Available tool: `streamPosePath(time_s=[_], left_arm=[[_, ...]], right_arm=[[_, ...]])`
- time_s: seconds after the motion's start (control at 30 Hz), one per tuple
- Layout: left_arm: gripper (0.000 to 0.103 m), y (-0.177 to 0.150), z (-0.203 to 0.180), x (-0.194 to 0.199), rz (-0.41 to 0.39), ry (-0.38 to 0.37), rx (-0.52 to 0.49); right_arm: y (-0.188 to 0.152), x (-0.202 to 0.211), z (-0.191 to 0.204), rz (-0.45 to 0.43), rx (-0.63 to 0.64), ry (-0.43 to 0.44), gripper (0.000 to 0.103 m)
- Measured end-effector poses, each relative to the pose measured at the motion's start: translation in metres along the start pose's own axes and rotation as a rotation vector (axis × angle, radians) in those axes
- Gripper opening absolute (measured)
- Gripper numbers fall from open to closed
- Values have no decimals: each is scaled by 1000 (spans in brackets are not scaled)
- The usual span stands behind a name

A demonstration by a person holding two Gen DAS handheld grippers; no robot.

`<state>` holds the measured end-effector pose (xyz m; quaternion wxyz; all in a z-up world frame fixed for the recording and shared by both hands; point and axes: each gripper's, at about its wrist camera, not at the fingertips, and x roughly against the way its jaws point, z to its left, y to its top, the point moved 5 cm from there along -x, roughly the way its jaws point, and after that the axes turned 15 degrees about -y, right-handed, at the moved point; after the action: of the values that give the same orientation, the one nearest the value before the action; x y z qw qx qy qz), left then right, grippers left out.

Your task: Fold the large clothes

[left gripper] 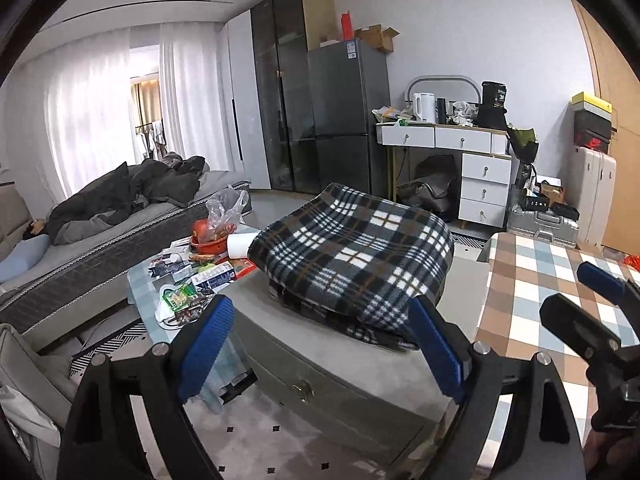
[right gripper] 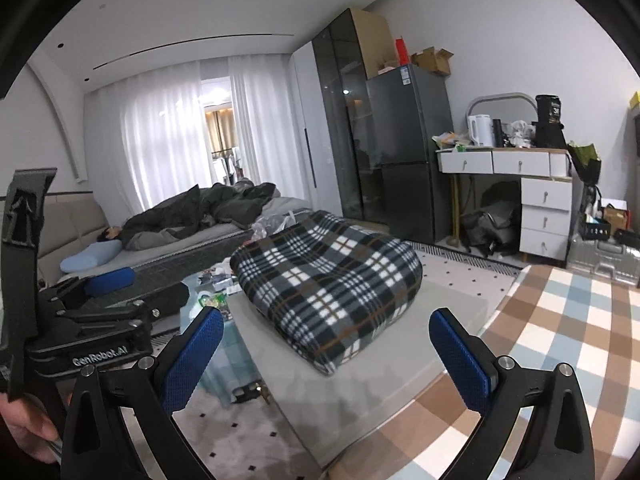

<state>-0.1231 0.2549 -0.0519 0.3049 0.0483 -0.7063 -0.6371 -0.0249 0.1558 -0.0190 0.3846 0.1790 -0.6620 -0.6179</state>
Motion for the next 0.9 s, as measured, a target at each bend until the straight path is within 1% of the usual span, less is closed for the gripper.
streamPosePath(time_s=[0.17, 0.27, 0.43, 0.57, 0.73, 0.9], left_arm=[[86, 0, -5, 1, -3, -3, -17], [86, 1, -6, -1, 8, -10, -15], [87, 1, -9, 4, -2, -5, -22], [87, 1, -14, 5, -1, 3, -42], [87, 4, -18, 10, -6, -6, -55], [87, 5, -17, 12, 0, 6, -46]], right_arm=[[2, 4, -5, -4, -10, 2, 103], [2, 4, -6, 0, -12, 4, 103], [3, 5, -4, -5, -7, 9, 103], [-1, 4, -4, 10, -3, 16, 103], [0, 5, -11, 15, -34, 11, 103], [0, 8, -15, 15, -50, 11, 103]])
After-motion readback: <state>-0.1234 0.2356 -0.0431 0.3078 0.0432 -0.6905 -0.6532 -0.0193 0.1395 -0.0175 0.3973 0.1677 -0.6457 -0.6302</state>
